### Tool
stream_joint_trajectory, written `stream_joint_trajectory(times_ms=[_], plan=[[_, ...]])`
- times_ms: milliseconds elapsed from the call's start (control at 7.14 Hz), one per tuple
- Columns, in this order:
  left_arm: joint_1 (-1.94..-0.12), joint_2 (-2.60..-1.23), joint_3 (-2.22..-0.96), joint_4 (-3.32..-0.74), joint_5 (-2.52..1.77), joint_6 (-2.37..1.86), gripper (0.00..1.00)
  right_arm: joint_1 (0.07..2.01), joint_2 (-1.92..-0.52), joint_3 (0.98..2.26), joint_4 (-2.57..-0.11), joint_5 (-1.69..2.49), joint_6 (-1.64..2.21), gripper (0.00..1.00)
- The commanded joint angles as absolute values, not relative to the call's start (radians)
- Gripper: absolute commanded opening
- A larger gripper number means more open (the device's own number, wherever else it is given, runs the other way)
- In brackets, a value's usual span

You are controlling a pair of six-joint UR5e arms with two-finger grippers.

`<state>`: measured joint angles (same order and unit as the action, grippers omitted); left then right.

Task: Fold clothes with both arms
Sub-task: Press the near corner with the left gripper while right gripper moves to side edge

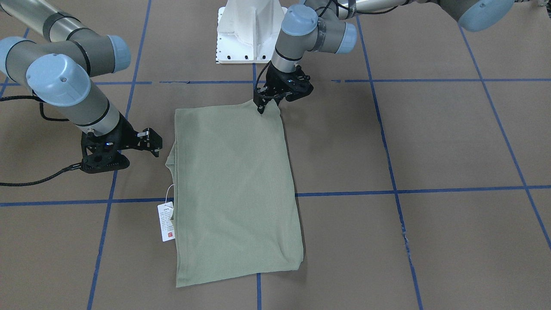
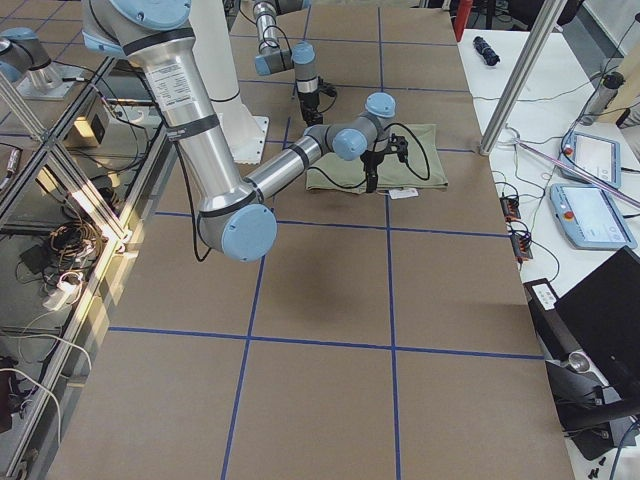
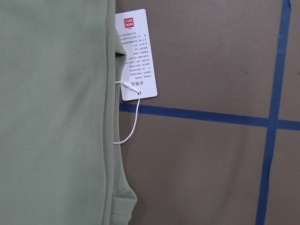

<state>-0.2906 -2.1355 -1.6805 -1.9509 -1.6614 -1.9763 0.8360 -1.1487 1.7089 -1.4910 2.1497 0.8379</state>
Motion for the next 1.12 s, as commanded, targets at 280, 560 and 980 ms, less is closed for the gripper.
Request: stream_joint_trajectory(times_ms=[280,560,980], plan=[[-0.299,-2.125,-1.733,-1.907,-1.664,-1.964,0.0,0.815,-1.138,1.72,-1.488,2.151,0.917,1.0],[-0.299,-2.12,-1.801,-1.856,-1.674,-1.95,0.0,0.723,-1.156,1.727,-1.333,2.146,1.201,1.0],[-0.298,-2.128,-1.813,-1.856,-1.674,-1.937,0.0,0.507,-1.279,1.839,-1.22,1.935,1.688,1.0]])
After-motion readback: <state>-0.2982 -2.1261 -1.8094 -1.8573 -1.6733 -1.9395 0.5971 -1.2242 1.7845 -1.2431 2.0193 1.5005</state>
